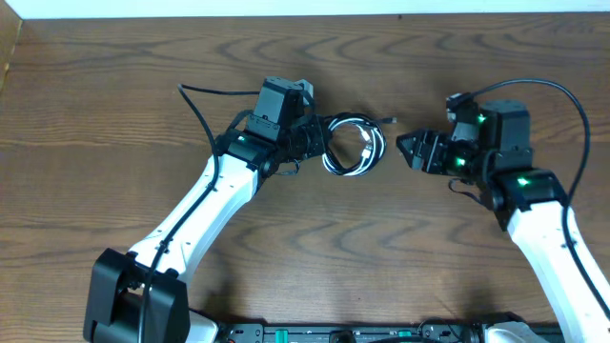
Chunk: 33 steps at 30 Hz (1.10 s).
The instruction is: Untangle cables
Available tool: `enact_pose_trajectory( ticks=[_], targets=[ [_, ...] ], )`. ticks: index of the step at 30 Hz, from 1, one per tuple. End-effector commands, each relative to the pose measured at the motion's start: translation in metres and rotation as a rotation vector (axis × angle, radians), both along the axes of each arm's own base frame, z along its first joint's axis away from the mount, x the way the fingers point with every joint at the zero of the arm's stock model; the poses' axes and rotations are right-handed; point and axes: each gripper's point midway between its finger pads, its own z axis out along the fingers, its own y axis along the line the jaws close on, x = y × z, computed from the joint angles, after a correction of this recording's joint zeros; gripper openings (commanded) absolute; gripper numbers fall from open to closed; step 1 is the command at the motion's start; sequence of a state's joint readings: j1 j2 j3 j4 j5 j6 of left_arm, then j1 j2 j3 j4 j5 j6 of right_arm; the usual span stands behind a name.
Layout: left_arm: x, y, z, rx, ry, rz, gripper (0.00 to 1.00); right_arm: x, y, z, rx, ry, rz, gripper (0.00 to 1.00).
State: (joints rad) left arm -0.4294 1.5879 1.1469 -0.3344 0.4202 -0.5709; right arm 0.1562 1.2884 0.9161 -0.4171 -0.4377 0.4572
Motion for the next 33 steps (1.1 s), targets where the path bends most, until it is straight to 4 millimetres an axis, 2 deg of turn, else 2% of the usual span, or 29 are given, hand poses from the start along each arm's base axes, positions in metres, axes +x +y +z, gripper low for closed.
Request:
enact_pose_trajectory(
  ticks=[1, 8, 17, 19, 25, 27, 29, 31, 33],
  targets=[
    [-0.002, -0.01, 0.015, -0.036, -0.038, -0.075, 0.07, 0.007, 0.013, -0.011, 0.064, 0.088, -0.056, 0.65],
    [-0.002, -0.01, 0.016, -0.034, -0.048, -0.087, 0.07, 0.006, 0.031, -0.05, 0.06, 0.211, -0.041, 0.62],
    [-0.01, -0.019, 0.02, -0.087, -0.026, -0.135, 0.08, 0.015, 0.042, -0.069, 0.054, 0.226, -0.043, 0.52],
    [-0.014, -0.022, 0.022, -0.106, -0.019, -0.153, 0.07, 0.018, 0.042, -0.07, 0.044, 0.215, -0.054, 0.49],
    [-0.02, -0.028, 0.026, -0.147, -0.001, -0.192, 0.08, 0.022, 0.018, -0.084, -0.066, 0.228, -0.172, 0.31],
    [-0.02, -0.028, 0.026, -0.147, -0.002, -0.191, 0.07, 0.021, 0.022, -0.083, -0.081, 0.203, -0.115, 0.19],
    [-0.02, -0.027, 0.026, -0.147, -0.002, -0.188, 0.07, 0.021, 0.032, -0.077, -0.07, 0.159, -0.019, 0.14],
    [-0.016, -0.023, 0.026, -0.146, -0.003, -0.176, 0.07, 0.017, 0.056, -0.06, 0.015, 0.079, 0.165, 0.07],
    [-0.014, -0.02, 0.026, -0.146, -0.003, -0.166, 0.07, 0.014, 0.066, -0.05, 0.081, 0.056, 0.232, 0.01]
  ],
)
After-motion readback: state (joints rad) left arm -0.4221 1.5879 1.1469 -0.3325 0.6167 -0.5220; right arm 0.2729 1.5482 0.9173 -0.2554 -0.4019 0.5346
